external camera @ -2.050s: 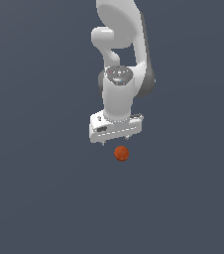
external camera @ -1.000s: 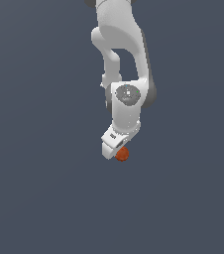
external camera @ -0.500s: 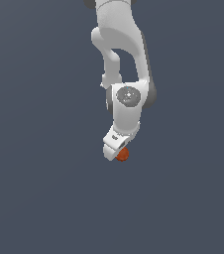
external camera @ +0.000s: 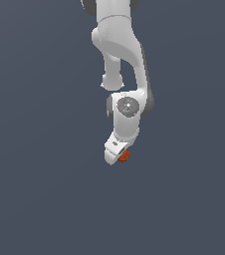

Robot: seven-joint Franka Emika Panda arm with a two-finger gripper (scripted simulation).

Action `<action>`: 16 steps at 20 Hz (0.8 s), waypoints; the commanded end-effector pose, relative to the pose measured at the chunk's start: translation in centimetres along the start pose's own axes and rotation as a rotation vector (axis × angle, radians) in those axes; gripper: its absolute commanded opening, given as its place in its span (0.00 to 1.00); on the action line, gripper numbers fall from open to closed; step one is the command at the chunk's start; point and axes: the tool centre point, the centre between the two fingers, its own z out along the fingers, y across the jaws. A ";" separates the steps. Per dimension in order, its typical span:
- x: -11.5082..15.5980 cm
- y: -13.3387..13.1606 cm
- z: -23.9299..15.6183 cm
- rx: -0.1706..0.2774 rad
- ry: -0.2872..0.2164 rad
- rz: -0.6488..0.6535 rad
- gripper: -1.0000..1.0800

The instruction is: Pick up the object and move it to a goal position.

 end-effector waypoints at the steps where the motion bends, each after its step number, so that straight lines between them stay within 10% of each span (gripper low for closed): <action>1: 0.0 0.0 0.9 -0.001 0.000 -0.001 0.96; 5: 0.1 0.1 1.3 -0.001 0.000 -0.001 0.96; 6: 0.1 0.1 1.3 -0.001 0.000 -0.001 0.00; 16: 0.1 0.1 1.3 -0.001 0.001 0.000 0.00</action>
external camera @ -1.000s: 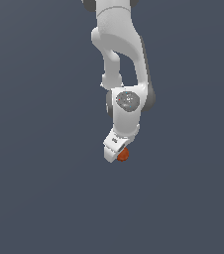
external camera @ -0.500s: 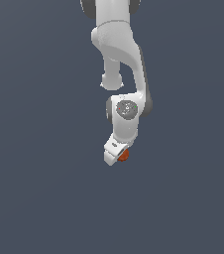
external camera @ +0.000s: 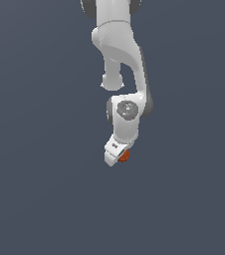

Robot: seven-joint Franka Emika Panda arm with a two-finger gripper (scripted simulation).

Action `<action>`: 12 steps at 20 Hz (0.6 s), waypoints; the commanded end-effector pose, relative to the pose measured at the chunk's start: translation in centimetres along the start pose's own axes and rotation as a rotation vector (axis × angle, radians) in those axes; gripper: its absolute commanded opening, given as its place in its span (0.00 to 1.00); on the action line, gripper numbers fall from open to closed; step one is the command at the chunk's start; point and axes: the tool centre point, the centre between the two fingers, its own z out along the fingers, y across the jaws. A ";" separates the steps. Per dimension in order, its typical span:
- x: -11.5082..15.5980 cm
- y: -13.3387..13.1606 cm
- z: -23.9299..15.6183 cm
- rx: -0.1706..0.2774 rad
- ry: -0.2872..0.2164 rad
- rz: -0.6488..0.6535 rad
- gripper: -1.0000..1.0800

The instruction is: Pick up the object and move it to a goal position.

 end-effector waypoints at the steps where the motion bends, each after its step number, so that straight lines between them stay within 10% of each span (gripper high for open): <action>1: 0.0 0.0 0.0 0.000 0.000 -0.001 0.00; 12: -0.9 -1.0 -3.0 -0.001 0.000 -0.001 0.00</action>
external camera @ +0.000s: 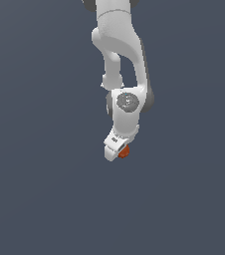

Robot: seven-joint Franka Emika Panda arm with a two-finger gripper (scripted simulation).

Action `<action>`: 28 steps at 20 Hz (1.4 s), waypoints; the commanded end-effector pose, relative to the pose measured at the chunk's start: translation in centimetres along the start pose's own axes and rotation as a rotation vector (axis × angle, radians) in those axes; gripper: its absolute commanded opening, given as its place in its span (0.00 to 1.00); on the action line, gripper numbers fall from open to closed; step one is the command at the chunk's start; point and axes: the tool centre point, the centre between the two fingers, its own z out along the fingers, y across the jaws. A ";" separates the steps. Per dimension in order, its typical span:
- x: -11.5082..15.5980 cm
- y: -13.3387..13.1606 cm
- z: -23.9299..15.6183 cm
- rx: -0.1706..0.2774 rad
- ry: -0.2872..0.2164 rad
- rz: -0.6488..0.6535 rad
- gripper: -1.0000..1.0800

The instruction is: Pick up the object and move it to a goal position.

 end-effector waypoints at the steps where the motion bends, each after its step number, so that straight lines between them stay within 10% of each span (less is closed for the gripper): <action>1: -0.3 -0.3 -1.3 -0.002 0.002 0.000 0.00; 28: -7.4 -7.5 -24.6 -0.001 0.003 -0.002 0.00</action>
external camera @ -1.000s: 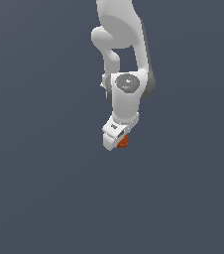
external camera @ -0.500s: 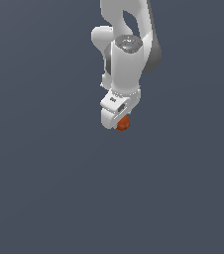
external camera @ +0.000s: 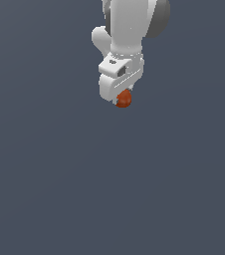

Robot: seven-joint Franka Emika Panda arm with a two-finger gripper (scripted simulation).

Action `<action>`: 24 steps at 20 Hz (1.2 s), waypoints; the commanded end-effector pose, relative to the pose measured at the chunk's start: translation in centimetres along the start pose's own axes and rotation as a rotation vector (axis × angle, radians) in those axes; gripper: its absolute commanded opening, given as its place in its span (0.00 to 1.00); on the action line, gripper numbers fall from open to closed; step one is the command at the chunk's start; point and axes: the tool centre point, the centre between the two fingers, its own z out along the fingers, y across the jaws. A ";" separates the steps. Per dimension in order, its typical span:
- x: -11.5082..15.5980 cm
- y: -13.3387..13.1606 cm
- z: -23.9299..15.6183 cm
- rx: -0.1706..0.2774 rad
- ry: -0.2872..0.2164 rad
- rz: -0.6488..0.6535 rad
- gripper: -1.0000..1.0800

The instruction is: Pick up the object and move it to a goal position.

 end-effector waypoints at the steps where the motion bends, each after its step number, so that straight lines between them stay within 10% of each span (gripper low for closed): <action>1: -0.7 -0.7 -2.5 -0.001 0.001 0.000 0.00; 24: -3.2 -3.0 -12.1 -0.001 0.001 0.001 0.00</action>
